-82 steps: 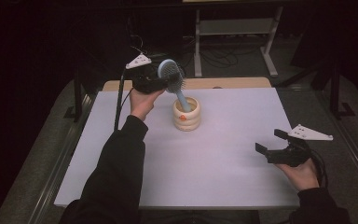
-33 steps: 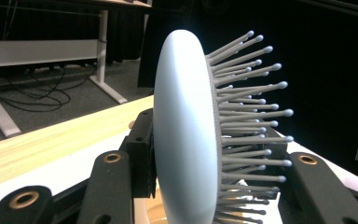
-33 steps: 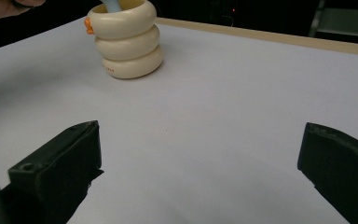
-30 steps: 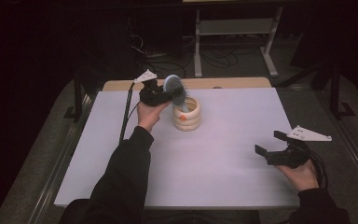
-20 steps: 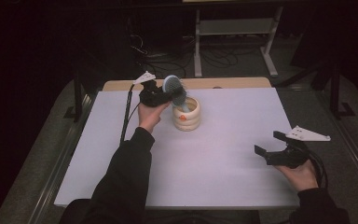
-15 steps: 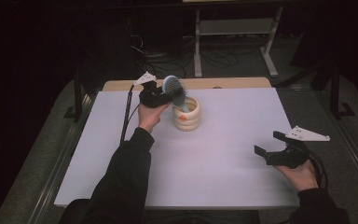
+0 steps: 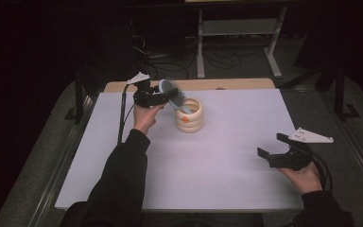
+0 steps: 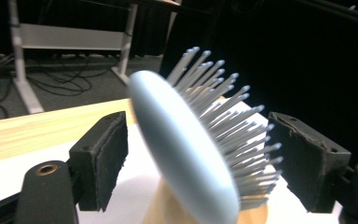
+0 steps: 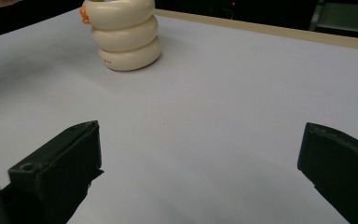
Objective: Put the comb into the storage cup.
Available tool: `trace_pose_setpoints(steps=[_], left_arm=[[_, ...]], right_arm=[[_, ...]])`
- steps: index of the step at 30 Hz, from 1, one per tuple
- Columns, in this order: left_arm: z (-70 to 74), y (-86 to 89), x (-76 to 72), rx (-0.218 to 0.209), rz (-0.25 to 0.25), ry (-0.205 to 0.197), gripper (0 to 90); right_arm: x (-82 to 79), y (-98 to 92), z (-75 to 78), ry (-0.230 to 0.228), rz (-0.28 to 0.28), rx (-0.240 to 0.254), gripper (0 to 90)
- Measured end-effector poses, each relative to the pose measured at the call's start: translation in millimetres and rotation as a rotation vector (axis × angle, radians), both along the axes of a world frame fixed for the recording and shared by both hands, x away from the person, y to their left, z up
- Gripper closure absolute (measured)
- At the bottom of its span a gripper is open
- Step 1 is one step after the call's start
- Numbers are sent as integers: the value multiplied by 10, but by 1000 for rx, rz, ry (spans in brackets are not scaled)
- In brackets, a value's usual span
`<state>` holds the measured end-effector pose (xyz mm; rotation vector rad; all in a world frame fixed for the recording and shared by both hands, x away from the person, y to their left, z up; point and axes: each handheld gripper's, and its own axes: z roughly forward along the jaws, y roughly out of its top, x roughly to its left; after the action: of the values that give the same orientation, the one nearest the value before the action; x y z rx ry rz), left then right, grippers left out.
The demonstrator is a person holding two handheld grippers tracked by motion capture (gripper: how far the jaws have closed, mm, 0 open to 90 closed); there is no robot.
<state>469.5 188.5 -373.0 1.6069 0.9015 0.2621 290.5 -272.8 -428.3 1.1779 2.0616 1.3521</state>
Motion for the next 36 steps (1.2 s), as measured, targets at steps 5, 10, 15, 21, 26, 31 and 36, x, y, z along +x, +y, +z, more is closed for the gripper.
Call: trace_pose_setpoints(steps=[5, 10, 15, 21, 26, 31, 36], left_arm=[[27, 70, -15, 36, 0, -7, 115], [46, 139, -43, 51, -67, -26, 0], [55, 187, -63, 92, -74, -18, 0], [79, 266, -106, 113, -86, -34, 0], [97, 336, -160, 147, -107, -58, 0], [126, 389, -217, 137, -125, -77, 0], [136, 425, -261, 144, -134, -88, 0]], right_arm=[[-1, 2, 0, -1, -1, -3, 0], [-2, 2, 0, -1, -2, -4, 0], [-3, 9, -1, 0, -1, -6, 0], [-10, 7, 0, -4, 0, -6, 0], [-14, 21, -15, 2, 4, -22, 0], [-23, 16, -16, 0, 2, -18, 0], [-32, 10, -13, -2, 1, -13, 0]])
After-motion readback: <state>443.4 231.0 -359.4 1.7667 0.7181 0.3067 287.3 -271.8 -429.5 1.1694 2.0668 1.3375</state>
